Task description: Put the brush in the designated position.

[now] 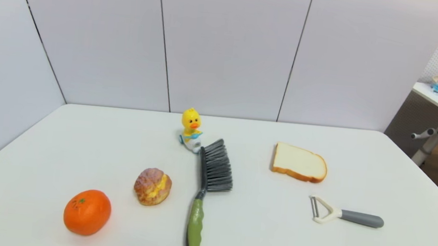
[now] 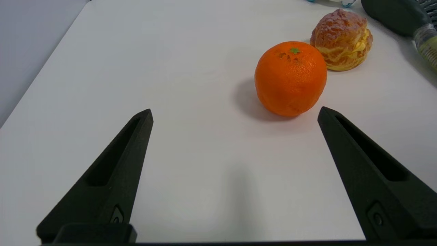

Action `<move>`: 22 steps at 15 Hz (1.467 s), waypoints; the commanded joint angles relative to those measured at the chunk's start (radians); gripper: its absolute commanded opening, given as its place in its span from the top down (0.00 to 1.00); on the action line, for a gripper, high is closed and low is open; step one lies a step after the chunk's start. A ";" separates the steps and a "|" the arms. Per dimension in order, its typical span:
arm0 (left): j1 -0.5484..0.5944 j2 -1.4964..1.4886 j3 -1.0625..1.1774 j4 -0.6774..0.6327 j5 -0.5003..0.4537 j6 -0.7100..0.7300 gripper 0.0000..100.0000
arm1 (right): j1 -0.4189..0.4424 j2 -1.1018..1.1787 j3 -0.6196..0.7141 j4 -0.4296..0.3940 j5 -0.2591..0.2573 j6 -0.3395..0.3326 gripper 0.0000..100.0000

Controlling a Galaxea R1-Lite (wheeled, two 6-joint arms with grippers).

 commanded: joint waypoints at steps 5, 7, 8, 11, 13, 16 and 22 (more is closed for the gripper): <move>-0.056 -0.272 0.020 0.152 0.099 0.000 0.00 | 0.000 0.001 0.002 0.000 0.001 0.000 0.00; -0.056 -0.272 0.021 0.152 0.102 -0.009 0.00 | 0.000 0.001 0.002 0.000 0.001 0.000 0.00; -0.056 -0.272 0.023 0.152 0.103 -0.020 0.00 | 0.000 0.001 0.002 0.000 -0.001 0.000 0.00; -0.056 -0.272 0.018 0.160 0.100 -0.011 0.00 | 0.000 0.001 0.002 0.000 0.001 0.000 0.00; -0.056 -0.272 0.020 0.154 0.099 -0.009 0.00 | 0.000 0.001 0.002 0.000 0.001 0.000 0.00; -0.056 -0.272 0.018 0.152 0.094 0.028 0.00 | 0.000 0.001 0.002 0.000 0.001 0.000 0.00; -0.056 -0.272 0.023 0.149 0.152 -0.115 0.00 | 0.000 0.001 0.002 0.000 -0.001 0.000 0.00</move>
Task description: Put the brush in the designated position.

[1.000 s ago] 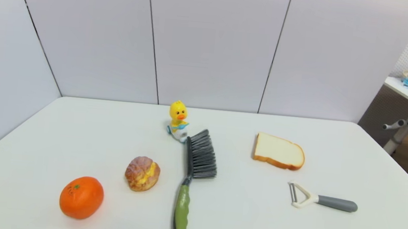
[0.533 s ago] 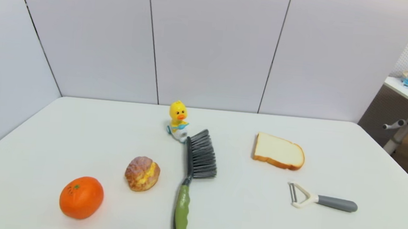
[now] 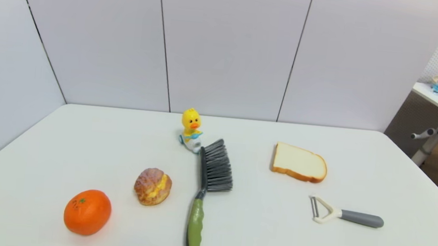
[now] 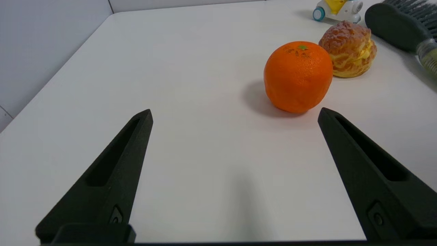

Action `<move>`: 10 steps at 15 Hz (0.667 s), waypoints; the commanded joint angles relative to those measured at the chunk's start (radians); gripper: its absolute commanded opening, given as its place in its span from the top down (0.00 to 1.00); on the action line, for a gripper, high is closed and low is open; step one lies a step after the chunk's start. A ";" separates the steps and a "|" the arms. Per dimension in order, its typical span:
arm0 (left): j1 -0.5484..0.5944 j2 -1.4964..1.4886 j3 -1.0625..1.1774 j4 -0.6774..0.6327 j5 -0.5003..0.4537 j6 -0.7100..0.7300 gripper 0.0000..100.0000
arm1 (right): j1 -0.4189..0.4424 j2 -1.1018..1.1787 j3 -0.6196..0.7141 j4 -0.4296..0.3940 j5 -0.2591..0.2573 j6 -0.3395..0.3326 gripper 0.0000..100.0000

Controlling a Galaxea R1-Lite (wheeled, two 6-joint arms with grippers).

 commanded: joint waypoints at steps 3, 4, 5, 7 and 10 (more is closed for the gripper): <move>0.000 0.002 0.002 -0.007 0.032 -0.043 0.00 | 0.000 0.001 0.002 0.000 -0.002 -0.001 0.00; 0.000 0.002 0.002 -0.007 0.032 -0.043 0.00 | 0.000 0.001 0.002 0.000 0.000 -0.001 0.00; 0.000 0.002 0.002 -0.007 0.032 -0.043 0.00 | 0.000 0.001 0.002 0.000 0.000 -0.001 0.00; 0.000 0.002 0.002 -0.007 0.032 -0.043 0.00 | 0.000 0.001 0.002 -0.002 0.000 -0.001 0.00; 0.000 0.002 0.002 -0.007 0.032 -0.043 0.00 | 0.000 0.001 0.002 0.000 0.000 0.001 0.00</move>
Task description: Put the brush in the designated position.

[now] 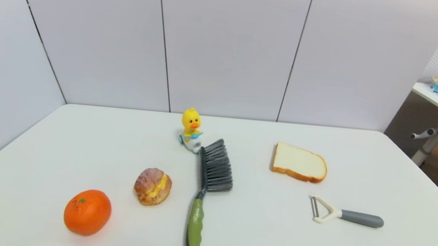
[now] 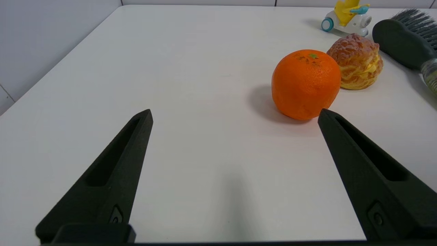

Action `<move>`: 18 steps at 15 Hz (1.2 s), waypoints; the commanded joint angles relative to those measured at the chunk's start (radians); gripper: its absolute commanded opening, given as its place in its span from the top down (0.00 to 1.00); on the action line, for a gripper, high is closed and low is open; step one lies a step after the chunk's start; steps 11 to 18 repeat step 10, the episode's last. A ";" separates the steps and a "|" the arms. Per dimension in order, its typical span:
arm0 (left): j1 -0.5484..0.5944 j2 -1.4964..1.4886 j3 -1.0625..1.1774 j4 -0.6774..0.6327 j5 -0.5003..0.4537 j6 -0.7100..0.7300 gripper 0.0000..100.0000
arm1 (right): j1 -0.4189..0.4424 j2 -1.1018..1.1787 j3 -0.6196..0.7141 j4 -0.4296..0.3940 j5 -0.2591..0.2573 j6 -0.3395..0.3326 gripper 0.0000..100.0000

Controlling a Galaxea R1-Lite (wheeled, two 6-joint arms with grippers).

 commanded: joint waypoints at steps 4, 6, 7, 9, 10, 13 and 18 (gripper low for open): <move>0.000 0.002 0.000 0.001 0.000 -0.001 0.00 | 0.000 0.001 0.002 0.005 -0.012 0.020 0.00; 0.000 0.002 0.000 -0.001 0.000 0.001 0.00 | 0.000 0.001 0.002 0.005 -0.010 0.015 0.00; 0.000 0.002 0.000 0.001 0.000 -0.001 0.00 | 0.000 0.001 0.002 0.005 -0.010 0.015 0.00; 0.000 0.002 0.000 0.001 0.000 -0.001 0.00 | 0.000 0.001 0.002 0.005 -0.010 0.015 0.00; 0.000 0.000 0.000 -0.001 0.000 -0.001 0.00 | 0.000 0.001 0.002 0.005 -0.010 0.015 0.00; 0.000 0.000 0.000 -0.001 0.000 -0.001 0.00 | 0.000 0.001 0.002 0.005 -0.010 0.015 0.00; 0.000 0.000 0.000 -0.001 0.000 -0.001 0.00 | 0.000 0.001 0.002 0.005 -0.010 0.015 0.00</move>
